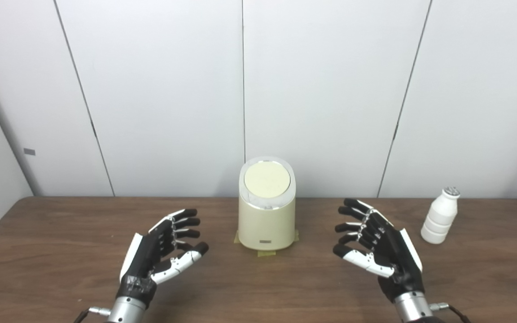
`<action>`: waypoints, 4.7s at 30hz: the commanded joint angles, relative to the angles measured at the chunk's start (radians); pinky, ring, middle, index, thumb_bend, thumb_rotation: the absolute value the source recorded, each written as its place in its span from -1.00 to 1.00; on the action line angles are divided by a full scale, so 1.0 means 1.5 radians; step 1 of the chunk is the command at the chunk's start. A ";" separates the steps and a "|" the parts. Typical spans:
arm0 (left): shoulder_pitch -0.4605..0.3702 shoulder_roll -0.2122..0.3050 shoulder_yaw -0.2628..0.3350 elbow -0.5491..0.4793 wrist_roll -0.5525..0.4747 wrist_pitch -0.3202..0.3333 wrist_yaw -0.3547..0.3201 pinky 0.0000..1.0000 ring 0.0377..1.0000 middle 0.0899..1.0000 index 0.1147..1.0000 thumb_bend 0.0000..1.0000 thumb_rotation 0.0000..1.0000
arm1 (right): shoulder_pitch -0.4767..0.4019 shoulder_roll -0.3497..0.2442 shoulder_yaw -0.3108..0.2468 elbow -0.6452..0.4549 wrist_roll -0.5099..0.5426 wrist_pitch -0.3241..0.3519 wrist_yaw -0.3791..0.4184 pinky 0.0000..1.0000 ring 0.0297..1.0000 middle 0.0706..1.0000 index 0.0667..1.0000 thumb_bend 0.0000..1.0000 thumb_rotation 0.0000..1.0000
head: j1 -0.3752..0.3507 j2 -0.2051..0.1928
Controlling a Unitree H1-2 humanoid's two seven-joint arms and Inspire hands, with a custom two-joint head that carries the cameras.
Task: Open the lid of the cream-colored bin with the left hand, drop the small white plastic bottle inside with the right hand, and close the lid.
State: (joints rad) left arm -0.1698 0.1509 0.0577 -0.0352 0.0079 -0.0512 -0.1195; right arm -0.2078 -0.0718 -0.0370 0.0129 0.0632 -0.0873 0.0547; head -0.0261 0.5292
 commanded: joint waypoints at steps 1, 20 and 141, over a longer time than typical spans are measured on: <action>-0.027 0.006 -0.002 -0.007 -0.005 -0.025 0.001 0.09 0.34 0.46 0.55 0.39 -0.55 | -0.018 -0.001 0.003 -0.025 0.000 -0.010 0.003 -0.07 0.18 0.46 0.48 0.65 -0.47 | 0.000 0.001; -0.028 -0.006 0.002 -0.003 0.011 -0.027 0.027 0.13 0.39 0.48 0.55 0.45 -0.47 | -0.021 0.001 0.003 -0.017 0.003 -0.016 0.003 -0.06 0.19 0.45 0.48 0.65 -0.47 | -0.003 -0.008; -0.437 0.012 -0.220 0.313 0.375 0.139 0.123 0.86 1.00 1.00 1.00 0.92 -0.63 | -0.037 0.024 0.003 -0.006 -0.011 -0.032 -0.019 0.05 0.19 0.45 0.42 0.58 -0.67 | -0.020 -0.006</action>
State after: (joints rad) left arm -0.7737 0.1562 -0.2644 0.4665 0.5446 0.1457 0.0692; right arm -0.2245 -0.0412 -0.0337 0.0404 0.0510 -0.1238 0.0326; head -0.0552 0.5185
